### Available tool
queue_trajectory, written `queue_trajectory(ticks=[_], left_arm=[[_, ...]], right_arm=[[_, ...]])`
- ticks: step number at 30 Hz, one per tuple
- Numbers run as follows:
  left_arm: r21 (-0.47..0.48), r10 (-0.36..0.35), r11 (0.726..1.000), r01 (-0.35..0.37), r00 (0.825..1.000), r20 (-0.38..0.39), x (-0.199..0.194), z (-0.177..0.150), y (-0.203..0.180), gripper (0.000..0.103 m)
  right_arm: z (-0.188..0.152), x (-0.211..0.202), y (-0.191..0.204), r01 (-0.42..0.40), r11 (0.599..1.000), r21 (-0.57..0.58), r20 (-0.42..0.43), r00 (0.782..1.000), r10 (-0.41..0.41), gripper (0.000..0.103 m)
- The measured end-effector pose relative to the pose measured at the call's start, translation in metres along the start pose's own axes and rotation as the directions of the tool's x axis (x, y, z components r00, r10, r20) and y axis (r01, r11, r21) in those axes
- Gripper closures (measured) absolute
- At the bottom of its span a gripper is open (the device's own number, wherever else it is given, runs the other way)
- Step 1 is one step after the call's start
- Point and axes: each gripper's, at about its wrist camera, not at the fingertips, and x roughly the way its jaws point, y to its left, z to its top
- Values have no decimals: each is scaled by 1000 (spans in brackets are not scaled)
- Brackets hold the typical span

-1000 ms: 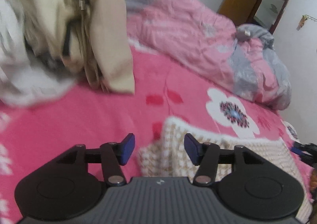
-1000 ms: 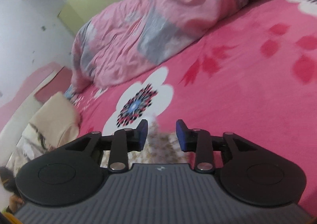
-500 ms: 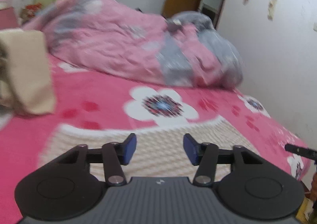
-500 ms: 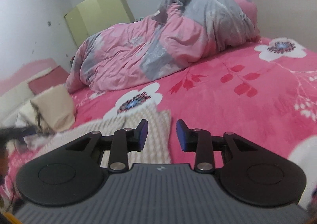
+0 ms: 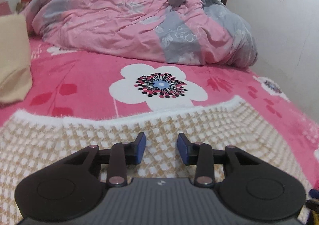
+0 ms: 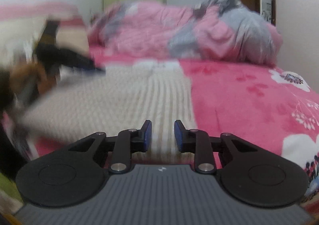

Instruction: Fold clothes

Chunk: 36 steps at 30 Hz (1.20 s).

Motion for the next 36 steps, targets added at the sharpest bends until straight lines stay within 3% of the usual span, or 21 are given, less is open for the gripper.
queue_trajectory(ticks=[1,6,7,11,12,14,16,19,21,25,27,29,30,33,35,36], left_arm=[[11,8,1000,-8,1000,2,1,0,-2,65],[45,31,998,-32,999,15,3,0,-8,65],[45,32,998,-33,999,20,3,-1,-8,65],[49,36,998,-37,999,31,3,-3,-10,64],[47,35,998,-36,999,32,3,-4,-11,63],[40,25,999,-26,999,35,2,-4,-10,62],[41,14,999,-16,999,39,2,-5,-10,57],[44,0,999,-2,999,46,1,-6,-9,53],[45,-3,999,1,999,49,1,-6,-10,52],[29,-17,999,16,998,54,0,-7,-6,52],[15,-30,999,29,998,56,0,-7,-3,52],[-1,-44,999,44,997,61,0,-7,0,52],[-7,-50,999,51,997,63,0,-7,1,51],[-18,-67,997,69,995,69,0,-7,4,47],[-24,-79,996,81,994,74,-2,-7,5,46],[-34,-83,996,85,993,80,-5,-6,6,46]], right_arm=[[-6,9,1,26,999,-20,-40,999,-27,84],[4,0,2,59,996,-62,-58,996,-63,85],[13,-5,5,71,995,-73,-31,997,-74,90],[49,-13,12,55,995,-85,135,990,-43,91],[52,-6,13,41,994,-99,138,990,-27,91],[43,19,12,35,991,-128,63,998,-27,91],[22,48,6,64,986,-155,-76,994,-76,91],[31,45,5,68,983,-171,-95,992,-85,91],[57,38,12,115,969,-219,-25,992,-123,91],[98,67,15,103,973,-207,89,992,-86,91],[99,103,11,59,985,-162,55,997,-50,91],[86,141,-1,30,992,-123,-69,997,-39,93],[80,146,-11,8,997,-75,-78,997,-14,93],[92,141,-22,30,1000,3,-112,993,-30,93],[103,130,-11,56,998,-18,-85,995,-57,90],[109,121,-2,30,999,-29,-50,998,-32,90]])
